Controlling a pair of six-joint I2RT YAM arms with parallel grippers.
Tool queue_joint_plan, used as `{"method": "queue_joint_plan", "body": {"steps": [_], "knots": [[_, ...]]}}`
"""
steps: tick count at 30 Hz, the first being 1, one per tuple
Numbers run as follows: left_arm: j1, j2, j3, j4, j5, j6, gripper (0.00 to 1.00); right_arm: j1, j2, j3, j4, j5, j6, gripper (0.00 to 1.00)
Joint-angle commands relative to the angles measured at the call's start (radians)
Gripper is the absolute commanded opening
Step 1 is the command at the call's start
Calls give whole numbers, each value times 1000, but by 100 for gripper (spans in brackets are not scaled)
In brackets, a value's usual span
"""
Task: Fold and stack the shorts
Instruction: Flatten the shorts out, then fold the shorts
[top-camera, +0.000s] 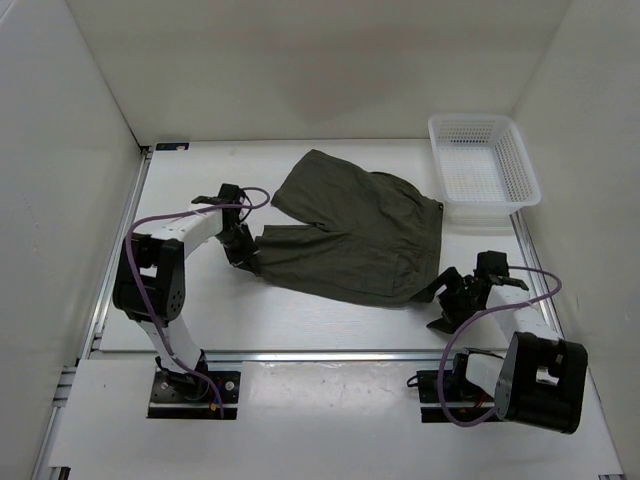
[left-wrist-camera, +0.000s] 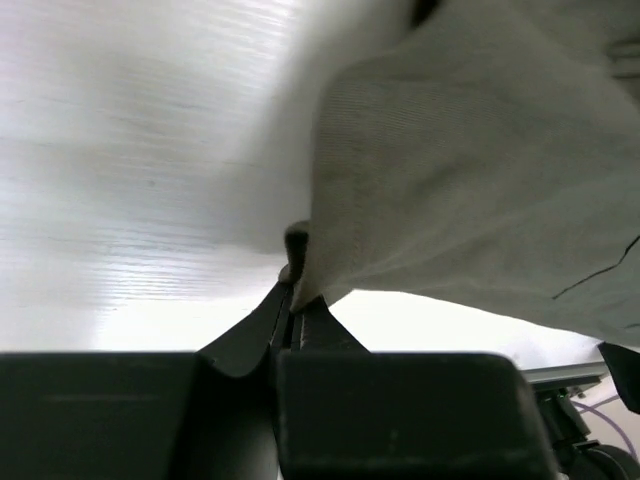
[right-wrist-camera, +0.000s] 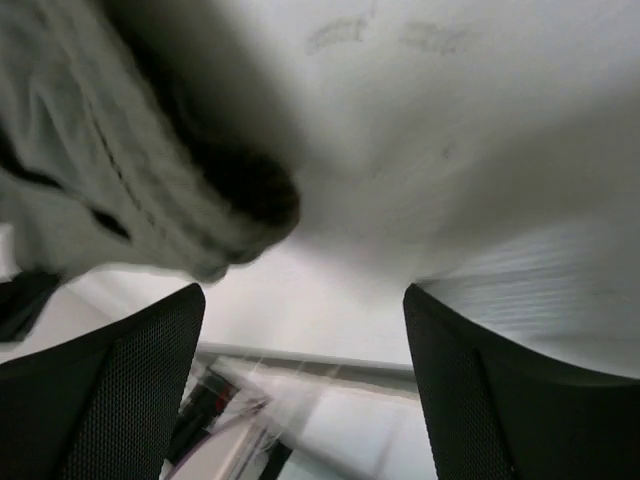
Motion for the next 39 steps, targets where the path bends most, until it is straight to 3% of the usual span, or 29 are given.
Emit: {"method": "queue_joint_plan", "body": {"steps": [1, 5, 8, 12, 13, 16, 22, 31, 36, 39], "knots": [[-28, -31, 39, -17, -7, 24, 10, -5, 55, -51, 176, -109, 65, 85], [-28, -2, 48, -17, -7, 24, 10, -5, 106, -88, 274, -129, 101, 82], [-28, -2, 57, -26, -7, 24, 10, -5, 115, -77, 293, -91, 101, 70], [-5, -2, 80, -26, -7, 33, 10, -5, 115, -39, 293, 2, 111, 41], [9, -2, 92, -35, -16, 33, 10, -5, 115, -30, 284, 37, 100, 23], [32, -2, 93, -48, -36, 44, 10, -5, 115, 6, 235, 53, 46, 0], [89, -89, -18, -48, -36, 53, 10, -5, 25, 21, 19, 90, -96, 0], [98, -314, -199, -84, -35, -2, 10, -5, -208, 81, -293, 145, -129, 0], [98, -402, -150, -167, -58, -20, 10, -5, -279, 101, -400, 145, -120, 0], [98, -390, -46, -232, -89, -2, 10, -5, -288, 148, -478, 188, -110, 0]]}}
